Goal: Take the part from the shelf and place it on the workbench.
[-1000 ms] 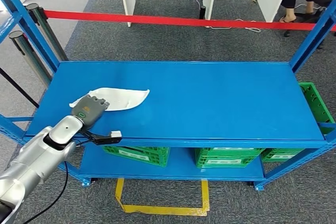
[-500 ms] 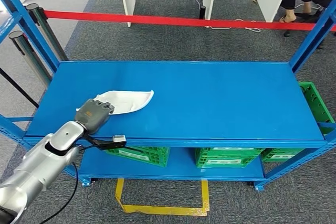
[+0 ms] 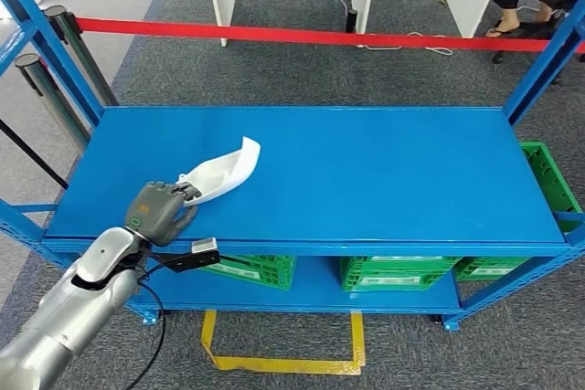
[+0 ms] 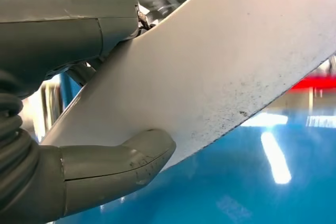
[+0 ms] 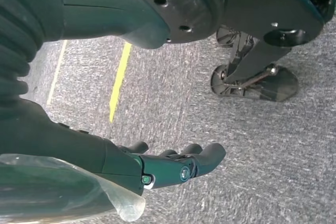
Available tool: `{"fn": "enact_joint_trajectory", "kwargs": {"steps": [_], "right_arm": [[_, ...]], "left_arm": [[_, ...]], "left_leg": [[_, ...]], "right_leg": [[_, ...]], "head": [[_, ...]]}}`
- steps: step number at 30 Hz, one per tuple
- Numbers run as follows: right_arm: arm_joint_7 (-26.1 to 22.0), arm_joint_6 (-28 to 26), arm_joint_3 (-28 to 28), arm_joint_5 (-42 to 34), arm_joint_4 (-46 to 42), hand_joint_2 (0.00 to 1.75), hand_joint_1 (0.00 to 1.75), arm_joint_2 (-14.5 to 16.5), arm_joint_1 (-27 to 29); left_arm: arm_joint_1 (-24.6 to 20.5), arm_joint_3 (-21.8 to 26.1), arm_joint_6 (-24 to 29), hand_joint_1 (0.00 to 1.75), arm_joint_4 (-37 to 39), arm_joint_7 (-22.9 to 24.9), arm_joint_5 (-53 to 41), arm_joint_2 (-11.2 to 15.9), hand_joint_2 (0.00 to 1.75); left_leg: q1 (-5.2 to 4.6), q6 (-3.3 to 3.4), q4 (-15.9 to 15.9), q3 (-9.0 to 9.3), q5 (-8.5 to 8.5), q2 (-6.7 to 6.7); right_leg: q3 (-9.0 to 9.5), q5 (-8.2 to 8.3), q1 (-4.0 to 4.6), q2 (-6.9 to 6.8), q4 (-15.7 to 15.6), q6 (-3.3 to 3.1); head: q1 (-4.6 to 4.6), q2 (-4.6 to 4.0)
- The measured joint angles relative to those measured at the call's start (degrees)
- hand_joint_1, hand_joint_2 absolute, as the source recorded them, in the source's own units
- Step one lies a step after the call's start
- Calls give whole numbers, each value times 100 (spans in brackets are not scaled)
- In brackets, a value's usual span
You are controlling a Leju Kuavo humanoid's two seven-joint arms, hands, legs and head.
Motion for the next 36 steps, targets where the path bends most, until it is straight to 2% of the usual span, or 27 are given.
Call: {"fn": "enact_joint_trajectory", "kwargs": {"steps": [2, 4, 5, 6, 7, 8, 9, 10, 11, 12, 15, 16, 17, 19, 20, 21, 22, 23, 25, 26, 28, 30, 31, 32, 34, 35, 36], "right_arm": [[-8, -9, 4, -42, 3, 175, 0, -1, 7], [1, -9, 5, -90, 11, 175, 0, -2, 32], [11, -6, 5, -116, 16, 175, 0, -3, 49], [26, 1, 5, -143, 22, 175, 0, -9, 67], [37, 10, 5, -167, 27, 175, 0, -17, 80], [43, 23, 5, -185, 34, 175, 0, -30, 86], [44, 42, 5, -202, 40, 175, 0, -42, 87], [38, 58, 5, -216, 45, 175, 0, -50, 88], [24, 71, 4, -234, 48, 175, 0, -54, 86], [1, 80, 4, -258, 51, 175, 0, -56, 85], [-108, 68, 0, -362, 63, 175, 0, -70, 90], [-139, 60, -2, -399, 68, 175, 0, -75, 95], [-163, 50, -5, -432, 71, 175, 0, -77, 100], [-238, 16, -17, -479, 75, 175, 0, -84, 99], [-304, -6, -24, -494, 75, 175, 0, -89, 97], [-390, -31, -28, -507, 77, 175, 0, -96, 99], [-488, -60, -31, -521, 79, 175, 0, -104, 102], [-594, -86, -32, -537, 83, 175, 0, -111, 106], [-792, -121, -33, -588, 89, 175, 0, -116, 107], [-871, -126, -35, -616, 91, 175, 0, -118, 108], [-976, -115, -39, -679, 94, 175, 0, -121, 111], [-1028, -98, -47, -753, 104, 175, 0, -130, 122], [-1041, -93, -58, -791, 110, 175, 0, -134, 127], [-1050, -84, -71, -825, 115, 175, 0, -138, 132], [-1071, -65, -102, -888, 119, 175, 0, -141, 128], [-1087, -50, -118, -921, 119, 175, 0, -141, 126], [-1109, -27, -137, -963, 119, 175, 0, -141, 124]], "left_arm": [[327, 266, 57, 175, -464, -254, 541, -78, 175], [679, 503, 72, 175, -895, -528, 1003, -187, 175], [866, 596, 72, 175, -1097, -666, 1212, -249, 175], [1051, 676, 72, 175, -1309, -805, 1431, -327, 175], [1227, 741, 73, 175, -1509, -930, 1633, -406, 175], [1391, 788, 77, 175, -1698, -1030, 1805, -485, 175], [1547, 836, 82, 175, -1882, -1111, 1953, -560, 175], [1694, 885, 87, 175, -2055, -1171, 2068, -622, 175], [1831, 930, 93, 175, -2218, -1228, 2170, -677, 175], [1960, 976, 94, 175, -2367, -1298, 2283, -725, 175], [2293, 1110, 91, 175, -2719, -1540, 2630, -857, 175], [2372, 1159, 89, 175, -2807, -1603, 2713, -893, 175], [2443, 1208, 89, 175, -2889, -1654, 2781, -928, 175], [2634, 1318, 68, 175, -3062, -1727, 2926, -998, 175], [2770, 1377, 28, 175, -3160, -1764, 3037, -1040, 175], [2905, 1436, -35, 175, -3256, -1804, 3173, -1083, 175], [3022, 1492, -120, 175, -3345, -1847, 3326, -1129, 175], [3124, 1551, -216, 175, -3429, -1891, 3486, -1177, 175], [3306, 1693, -413, 175, -3600, -1968, 3743, -1276, 175], [3395, 1763, -507, 175, -3681, -2002, 3829, -1323, 175], [3551, 1890, -704, 175, -3803, -2059, 3970, -1403, 175], [3663, 1992, -868, 175, -3870, -2106, 4095, -1479, 175], [3702, 2035, -920, 175, -3892, -2123, 4134, -1520, 175], [3733, 2071, -958, 175, -3909, -2145, 4163, -1560, 175], [3791, 2147, -1090, 175, -3925, -2235, 4273, -1642, 175], [3816, 2188, -1195, 175, -3927, -2309, 4352, -1683, 175], [3835, 2237, -1326, 175, -3927, -2398, 4440, -1727, 175]], "left_leg": [[37, 46, -106, 32, 66, 38], [42, 60, -114, 20, 80, 58], [49, 57, -110, 17, 78, 64], [61, 50, -101, 16, 73, 67], [80, 31, -81, 16, 61, 67], [106, -1, -47, 15, 39, 66], [124, -47, -3, 7, 10, 63], [129, -97, 54, -18, -22, 62], [124, -141, 116, -45, -44, 61], [113, -175, 164, -80, -53, 62], [114, -249, 240, -156, -73, 47], [120, -271, 317, -192, -170, 5], [127, -285, 498, -257, -351, -48], [129, -292, 1138, -450, -825, -138], [124, -280, 1450, -524, -985, -156], [112, -254, 1617, -536, -1024, -167], [95, -213, 1586, -467, -945, -175], [69, -154, 1357, -308, -781, -180], [-2, 6, 595, 141, -513, -204], [-37, 47, 284, 313, -454, -218], [-88, 64, 12, 428, -431, -233], [-90, 44, -63, 354, -289, -214], [-74, 55, -108, 297, -202, -202], [-52, 67, -150, 226, -109, -189], [-38, 92, -171, 66, 41, -172], [-39, 90, -162, -18, 108, -159], [-40, 86, -149, -106, 172, -147]], "right_leg": [[-193, -253, -3, 11, 369, 41], [-533, -561, -30, 14, 1114, 95], [-674, -616, -51, 13, 1410, 126], [-733, -562, -73, 11, 1521, 159], [-687, -401, -97, 6, 1404, 192], [-548, -175, -125, -8, 1093, 226], [-376, -21, -138, -31, 749, 261], [-227, 89, -139, -44, 473, 260], [-139, 118, -136, -50, 303, 238], [-108, 67, -123, -40, 249, 189], [-167, 26, -130, 13, 217, 0], [-199, 49, -136, 19, 213, -52], [-236, 79, -136, 20, 204, -101], [-324, 146, -109, 33, 201, -166], [-373, 184, -87, 50, 202, -184], [-422, 223, -63, 67, 203, -195], [-469, 263, -37, 83, 203, -200], [-516, 306, -11, 94, 204, -204], [-586, 390, 22, 107, 203, -194], [-606, 435, 19, 110, 196, -173], [-618, 536, -9, 110, 158, -100], [-635, 610, -22, 107, 106, -28], [-676, 512, -17, 101, 143, -3], [-736, 304, -13, 90, 274, 20], [-869, -294, -24, 70, 853, 64], [-902, -476, -28, 65, 1195, 88], [-887, -506, -29, 63, 1456, 107]], "head": [[8, 0], [9, 0], [7, 0], [7, 0], [8, 0], [9, 0], [15, 0], [26, 1], [33, 1], [36, 2], [24, 2], [13, 2], [1, 2], [-25, 2], [-32, 2], [-38, 2], [-42, 2], [-43, 2], [-38, 2], [-38, 2], [-42, 2], [-49, 2], [-42, 2], [-31, 2], [-13, 2], [-10, 2], [-11, 2]]}}
